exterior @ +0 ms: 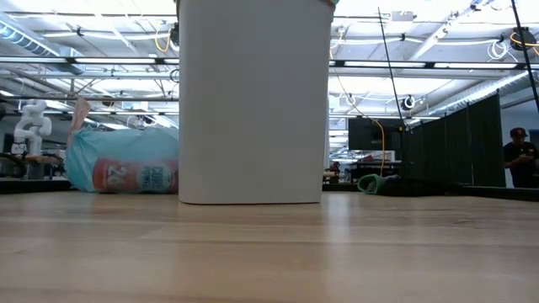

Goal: Place trash/remove bag and relplace
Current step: Insert the blue trash bag into the white trash bin

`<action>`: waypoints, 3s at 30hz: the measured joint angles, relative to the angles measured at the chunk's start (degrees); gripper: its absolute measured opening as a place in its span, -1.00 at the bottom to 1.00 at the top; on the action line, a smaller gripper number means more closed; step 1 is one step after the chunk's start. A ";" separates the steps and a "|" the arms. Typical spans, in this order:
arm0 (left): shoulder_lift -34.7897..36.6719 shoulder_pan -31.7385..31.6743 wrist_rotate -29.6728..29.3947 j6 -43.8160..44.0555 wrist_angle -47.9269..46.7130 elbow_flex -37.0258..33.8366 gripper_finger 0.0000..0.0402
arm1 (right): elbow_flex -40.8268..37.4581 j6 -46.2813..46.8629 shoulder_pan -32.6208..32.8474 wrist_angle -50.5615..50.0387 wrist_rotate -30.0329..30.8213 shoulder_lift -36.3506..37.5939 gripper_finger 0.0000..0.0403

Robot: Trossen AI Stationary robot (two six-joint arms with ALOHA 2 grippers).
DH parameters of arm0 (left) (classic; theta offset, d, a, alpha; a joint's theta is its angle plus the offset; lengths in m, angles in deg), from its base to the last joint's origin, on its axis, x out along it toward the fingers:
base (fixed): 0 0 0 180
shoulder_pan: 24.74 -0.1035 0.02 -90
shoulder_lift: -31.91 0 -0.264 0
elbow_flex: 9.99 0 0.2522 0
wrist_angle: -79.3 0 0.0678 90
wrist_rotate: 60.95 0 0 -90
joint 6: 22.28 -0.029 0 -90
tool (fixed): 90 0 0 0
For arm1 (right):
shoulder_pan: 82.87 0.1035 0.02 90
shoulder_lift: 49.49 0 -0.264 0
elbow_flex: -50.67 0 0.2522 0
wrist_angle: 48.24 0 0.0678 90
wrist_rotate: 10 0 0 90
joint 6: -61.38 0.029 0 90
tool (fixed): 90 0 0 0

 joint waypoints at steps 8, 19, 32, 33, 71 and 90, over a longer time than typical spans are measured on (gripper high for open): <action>1.26 -0.32 -0.99 -0.39 -3.20 -0.14 -1.00 | 0.09 2.33 -1.94 -3.92 -5.07 -1.25 -1.00; 6.17 -0.95 -6.10 1.55 -13.32 -0.05 -1.00 | 0.15 2.06 1.26 -2.85 -5.78 -5.61 -1.00; 3.29 -0.96 -11.64 2.64 -18.61 -3.78 -1.00 | 0.13 3.60 2.36 -5.60 -11.11 -6.72 -1.00; 3.34 -0.95 -12.08 2.64 -18.31 -4.07 -1.00 | 0.13 3.54 2.66 -6.15 -11.14 -6.72 -1.00; -0.91 -5.05 -8.48 4.45 3.73 -14.48 -1.00 | -7.79 2.78 5.28 -10.58 -9.53 -9.03 -1.00; 1.26 -5.22 -9.31 2.64 1.38 -13.40 -1.00 | -9.73 3.93 6.29 -10.33 0.45 -8.60 -0.92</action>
